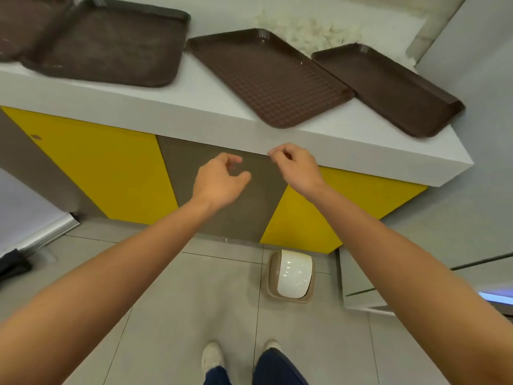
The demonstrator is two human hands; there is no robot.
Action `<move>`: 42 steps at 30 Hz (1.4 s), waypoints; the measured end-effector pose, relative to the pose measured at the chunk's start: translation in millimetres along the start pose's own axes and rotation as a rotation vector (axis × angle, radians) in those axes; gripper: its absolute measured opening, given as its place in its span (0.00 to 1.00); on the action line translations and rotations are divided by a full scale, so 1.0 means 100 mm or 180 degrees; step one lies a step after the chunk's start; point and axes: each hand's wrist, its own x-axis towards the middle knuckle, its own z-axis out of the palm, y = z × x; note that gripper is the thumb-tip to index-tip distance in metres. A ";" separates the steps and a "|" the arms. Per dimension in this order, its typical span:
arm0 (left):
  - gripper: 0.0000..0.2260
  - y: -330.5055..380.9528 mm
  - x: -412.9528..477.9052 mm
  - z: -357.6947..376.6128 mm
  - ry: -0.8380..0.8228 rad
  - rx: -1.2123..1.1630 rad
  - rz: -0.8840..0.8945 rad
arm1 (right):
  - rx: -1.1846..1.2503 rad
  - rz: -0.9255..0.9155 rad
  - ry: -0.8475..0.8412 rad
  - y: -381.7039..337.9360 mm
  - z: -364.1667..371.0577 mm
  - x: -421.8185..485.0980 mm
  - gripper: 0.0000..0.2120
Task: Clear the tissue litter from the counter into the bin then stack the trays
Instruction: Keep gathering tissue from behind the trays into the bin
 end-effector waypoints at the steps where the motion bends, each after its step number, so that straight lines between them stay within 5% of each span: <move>1: 0.17 -0.02 0.05 -0.09 0.0054 0.0005 0.0024 | 0.0019 -0.0052 0.0006 -0.10 0.03 0.05 0.12; 18: 0.14 0.04 2.01 -1.10 0.0553 -0.0077 0.0379 | 0.0207 -0.0579 -0.0190 -1.18 0.54 1.90 0.10; 42: 0.16 -0.50 5.28 -2.79 0.0535 0.0199 0.0645 | -0.0082 -0.0417 -0.0124 -2.80 2.19 4.46 0.13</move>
